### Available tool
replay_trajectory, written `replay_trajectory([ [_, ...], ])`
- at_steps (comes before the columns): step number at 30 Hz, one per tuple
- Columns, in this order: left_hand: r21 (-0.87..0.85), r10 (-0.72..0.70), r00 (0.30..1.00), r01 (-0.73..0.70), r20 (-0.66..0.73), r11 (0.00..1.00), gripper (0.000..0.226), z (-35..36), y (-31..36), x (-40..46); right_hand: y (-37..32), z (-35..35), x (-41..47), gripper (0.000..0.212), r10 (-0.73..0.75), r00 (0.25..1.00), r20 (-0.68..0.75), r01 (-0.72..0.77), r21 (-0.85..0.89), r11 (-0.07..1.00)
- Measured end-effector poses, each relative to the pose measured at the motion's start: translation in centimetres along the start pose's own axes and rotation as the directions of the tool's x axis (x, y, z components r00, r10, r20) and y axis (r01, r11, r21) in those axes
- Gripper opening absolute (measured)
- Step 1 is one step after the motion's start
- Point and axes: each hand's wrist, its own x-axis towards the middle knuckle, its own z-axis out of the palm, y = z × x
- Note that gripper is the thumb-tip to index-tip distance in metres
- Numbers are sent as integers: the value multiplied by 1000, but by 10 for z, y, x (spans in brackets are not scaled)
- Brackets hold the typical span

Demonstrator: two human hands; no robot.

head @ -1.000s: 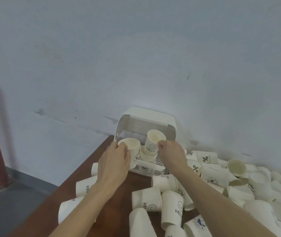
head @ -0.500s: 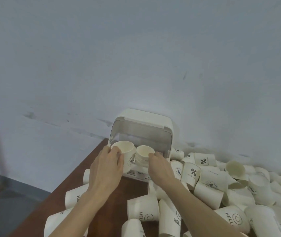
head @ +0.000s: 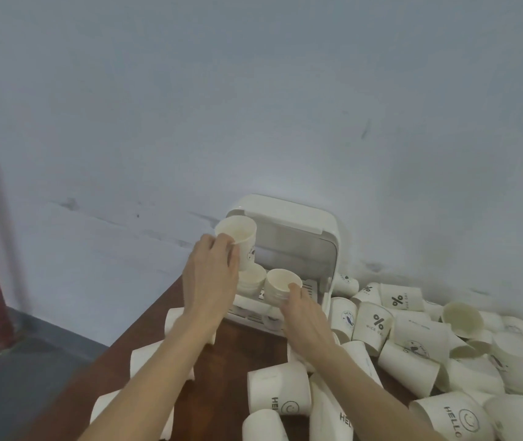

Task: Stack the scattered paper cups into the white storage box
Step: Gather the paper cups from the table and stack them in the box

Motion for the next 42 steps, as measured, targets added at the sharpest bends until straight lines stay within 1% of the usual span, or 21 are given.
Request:
replay_trajectory([
  [2,33,28,999,-29,15,999,18,11,-3,5,1,-1,2,42,-10,1000,17,10,-24,1000],
  [6,99,53,991,-65,121,993,16,29,-12,8,4,2,6,30,-22,1000,22,23,-35,999],
  [10,172,43,974,-82,220,982,14,42,-18,8,8,10,10,26,-38,999,2,38,-82,996],
  [13,242,63,952,-140,301,960,20,47,-19,10,11,12,13,27,-41,999,11,41,-68,997],
  [16,345,90,921,-231,380,910,24,46,-19,11,13,14,17,24,-66,997,31,69,-99,993],
  [18,413,91,901,-281,424,866,27,44,-19,12,14,14,18,22,-67,997,38,69,-81,994],
  [21,512,113,866,-388,487,767,32,42,-18,13,14,12,17,17,-63,998,24,64,-35,997],
  [23,538,122,844,-438,523,720,36,40,-18,15,13,11,16,15,-74,997,15,75,-36,997],
  [26,551,131,820,-484,558,680,37,39,-21,18,13,11,17,15,-86,996,11,86,-47,995],
  [29,511,130,808,-479,575,713,35,41,-26,14,13,11,18,15,-77,997,27,78,-44,996],
  [30,487,123,805,-464,580,740,32,42,-29,13,13,10,18,16,-71,997,29,71,-32,997],
  [32,431,118,817,-414,564,802,20,44,-35,12,12,8,16,16,-59,998,32,59,-9,998],
  [34,364,105,831,-349,547,864,17,48,-42,14,11,7,16,16,-52,998,38,52,-2,999],
  [37,322,121,826,-344,551,882,12,52,-47,12,10,5,14,17,-33,998,51,32,17,999],
  [40,268,163,834,-345,527,899,13,53,-50,16,8,2,12,19,-13,999,53,10,59,998],
  [42,253,172,836,-344,521,904,16,52,-52,20,8,0,12,22,-13,999,51,10,58,998],
])
